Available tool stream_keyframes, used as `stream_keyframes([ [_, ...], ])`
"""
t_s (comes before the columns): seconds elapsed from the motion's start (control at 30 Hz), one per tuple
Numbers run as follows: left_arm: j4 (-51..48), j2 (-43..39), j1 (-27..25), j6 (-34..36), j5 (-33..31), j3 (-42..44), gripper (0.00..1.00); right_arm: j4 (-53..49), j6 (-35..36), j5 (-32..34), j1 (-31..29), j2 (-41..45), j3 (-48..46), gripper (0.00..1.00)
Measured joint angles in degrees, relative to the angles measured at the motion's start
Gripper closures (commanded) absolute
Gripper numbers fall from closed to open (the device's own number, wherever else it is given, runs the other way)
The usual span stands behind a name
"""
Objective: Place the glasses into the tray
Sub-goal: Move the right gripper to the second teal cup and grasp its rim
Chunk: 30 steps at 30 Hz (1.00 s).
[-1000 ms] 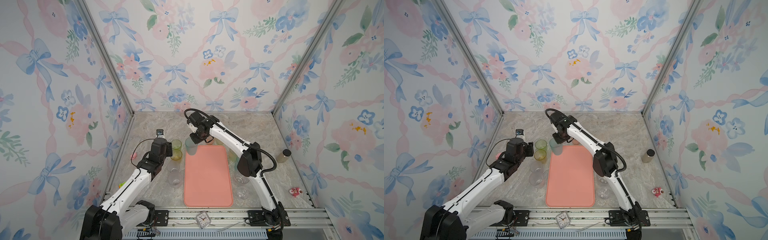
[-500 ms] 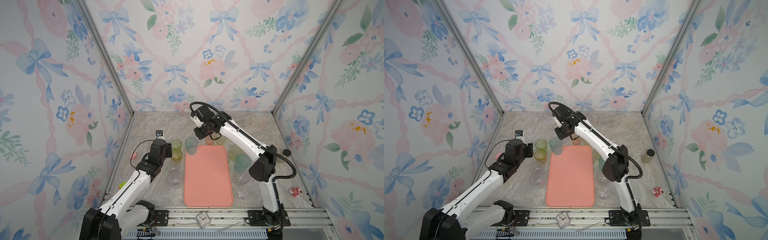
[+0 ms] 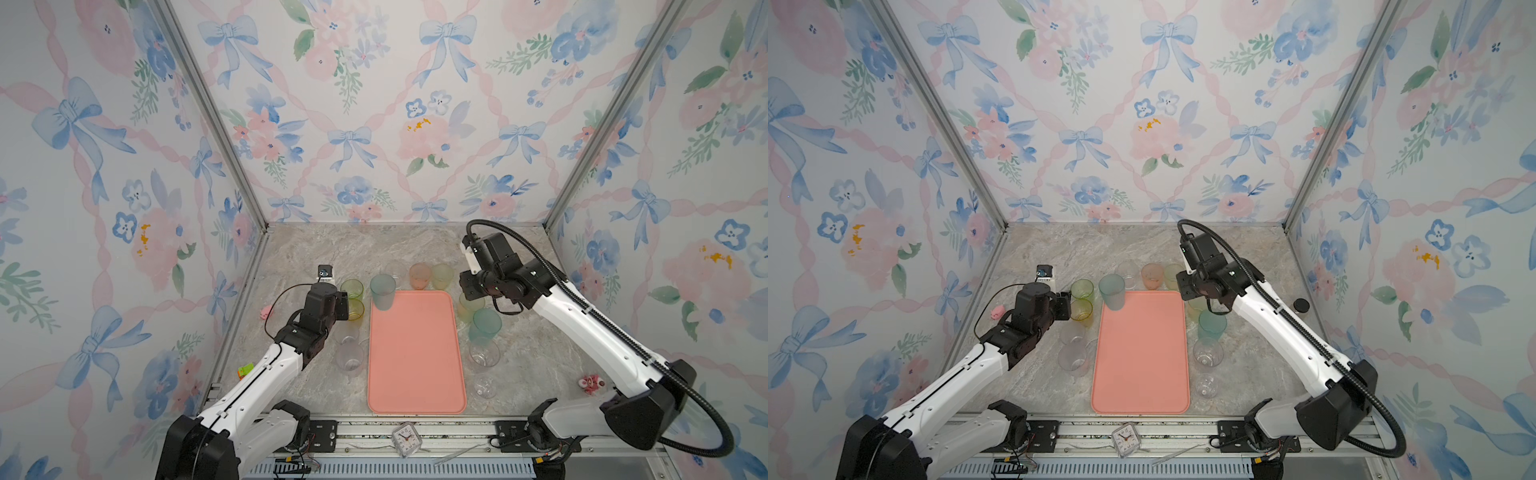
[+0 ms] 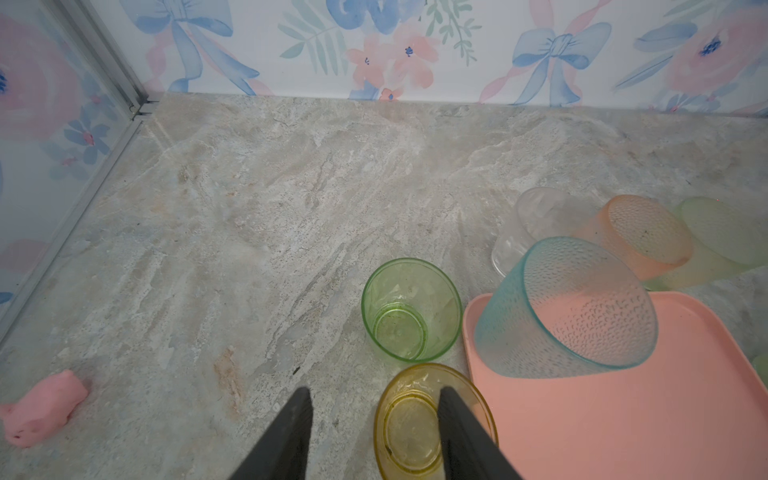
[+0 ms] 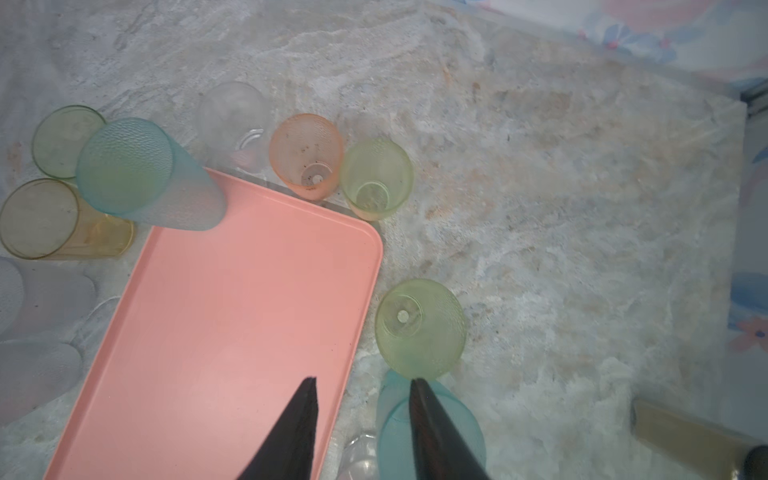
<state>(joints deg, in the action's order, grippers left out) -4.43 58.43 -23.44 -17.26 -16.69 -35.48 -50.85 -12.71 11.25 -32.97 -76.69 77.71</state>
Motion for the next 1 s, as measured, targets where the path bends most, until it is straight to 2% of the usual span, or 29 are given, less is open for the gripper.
stream_keyframes([
  [0.13, 0.0, 0.0, -2.1, 0.0, -1.5, 0.0, 0.49, -1.3, -2.5, 0.9, 1.2, 5.7, -6.2, 0.6],
  [0.4, 0.0, 0.3, -2.1, -0.4, -2.1, 0.0, 0.49, -3.5, -5.7, 2.3, 4.2, 11.7, -12.4, 0.65],
  [0.67, 0.0, 0.3, -2.1, -0.6, -2.1, 0.0, 0.51, -3.3, -6.7, 0.0, 12.9, 12.9, -18.3, 0.69],
  [1.0, 0.0, 0.3, -2.4, -0.6, -2.1, 0.0, 0.52, -0.8, -6.6, -5.3, 15.4, 11.7, -20.0, 0.77],
])
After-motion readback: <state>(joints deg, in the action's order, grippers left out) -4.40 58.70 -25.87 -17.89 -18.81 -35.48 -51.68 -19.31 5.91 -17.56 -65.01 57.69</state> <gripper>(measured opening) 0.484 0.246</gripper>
